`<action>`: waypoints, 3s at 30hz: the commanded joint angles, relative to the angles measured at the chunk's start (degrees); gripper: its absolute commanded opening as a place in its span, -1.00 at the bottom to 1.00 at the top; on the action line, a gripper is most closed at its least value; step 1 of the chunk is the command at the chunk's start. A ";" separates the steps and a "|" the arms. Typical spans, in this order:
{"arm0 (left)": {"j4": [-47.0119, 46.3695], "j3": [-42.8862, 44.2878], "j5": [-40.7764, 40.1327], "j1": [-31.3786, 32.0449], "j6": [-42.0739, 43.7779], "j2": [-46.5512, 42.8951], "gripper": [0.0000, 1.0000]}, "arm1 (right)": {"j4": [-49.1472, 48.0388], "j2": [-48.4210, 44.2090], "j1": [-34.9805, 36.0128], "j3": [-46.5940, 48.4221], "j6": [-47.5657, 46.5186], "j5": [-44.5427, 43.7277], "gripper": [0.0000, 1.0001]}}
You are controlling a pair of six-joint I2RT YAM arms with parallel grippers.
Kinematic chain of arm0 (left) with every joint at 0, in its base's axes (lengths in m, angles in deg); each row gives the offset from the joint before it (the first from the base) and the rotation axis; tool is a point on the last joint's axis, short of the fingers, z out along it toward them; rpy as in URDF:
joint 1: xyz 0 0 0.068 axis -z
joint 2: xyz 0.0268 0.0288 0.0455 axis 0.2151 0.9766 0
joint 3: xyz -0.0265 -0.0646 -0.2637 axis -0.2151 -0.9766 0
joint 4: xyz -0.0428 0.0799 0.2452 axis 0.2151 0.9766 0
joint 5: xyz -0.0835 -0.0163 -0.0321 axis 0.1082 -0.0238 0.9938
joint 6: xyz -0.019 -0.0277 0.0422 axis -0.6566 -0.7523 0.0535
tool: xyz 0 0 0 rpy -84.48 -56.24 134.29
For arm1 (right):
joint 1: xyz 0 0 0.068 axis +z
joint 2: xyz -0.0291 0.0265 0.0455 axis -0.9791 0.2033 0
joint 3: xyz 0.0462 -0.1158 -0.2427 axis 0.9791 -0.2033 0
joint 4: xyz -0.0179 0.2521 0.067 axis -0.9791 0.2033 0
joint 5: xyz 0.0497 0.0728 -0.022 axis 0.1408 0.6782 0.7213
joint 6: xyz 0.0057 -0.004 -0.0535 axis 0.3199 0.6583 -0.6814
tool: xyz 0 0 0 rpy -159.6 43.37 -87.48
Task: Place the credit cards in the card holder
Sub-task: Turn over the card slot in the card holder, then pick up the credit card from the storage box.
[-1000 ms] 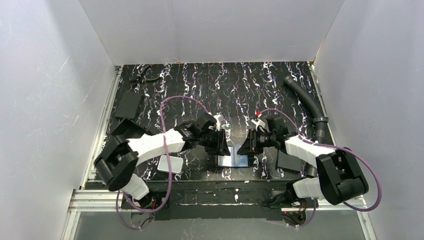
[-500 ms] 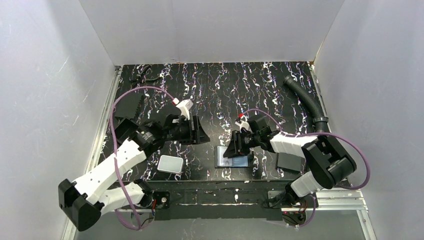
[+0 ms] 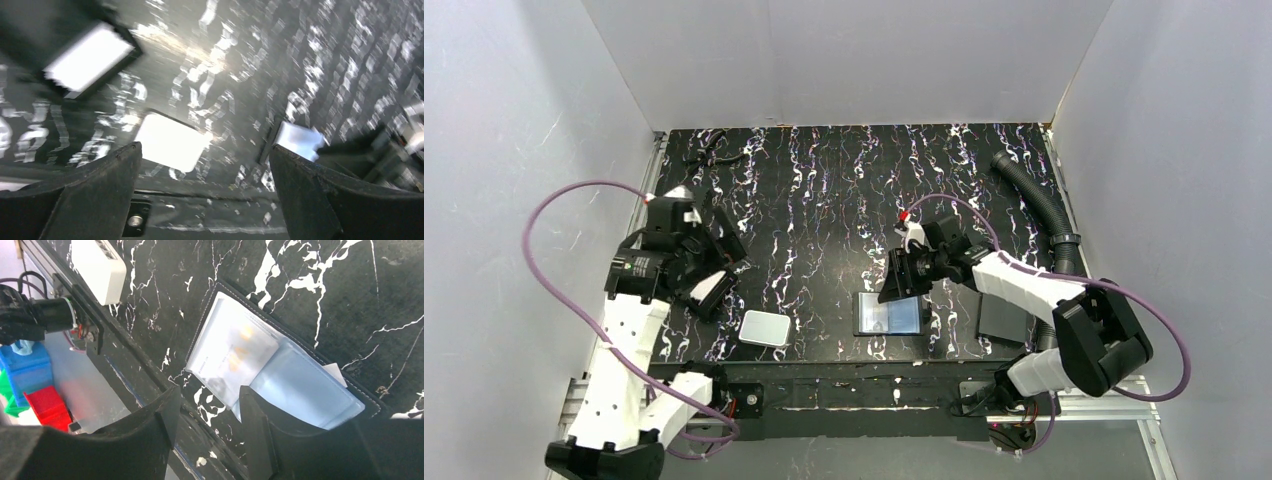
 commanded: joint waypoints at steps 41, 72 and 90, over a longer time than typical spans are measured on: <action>-2.32 1.10 1.65 -18.22 44.46 42.03 0.65 | -0.25 4.03 6.66 5.27 -7.03 9.02 -0.03; -0.89 0.49 1.02 -18.28 43.66 37.50 -0.29 | -0.17 4.00 6.58 5.11 -7.05 9.22 -0.07; -0.50 0.16 6.40 -18.29 43.15 37.48 0.23 | -0.44 4.19 6.50 5.11 -6.91 9.27 -0.09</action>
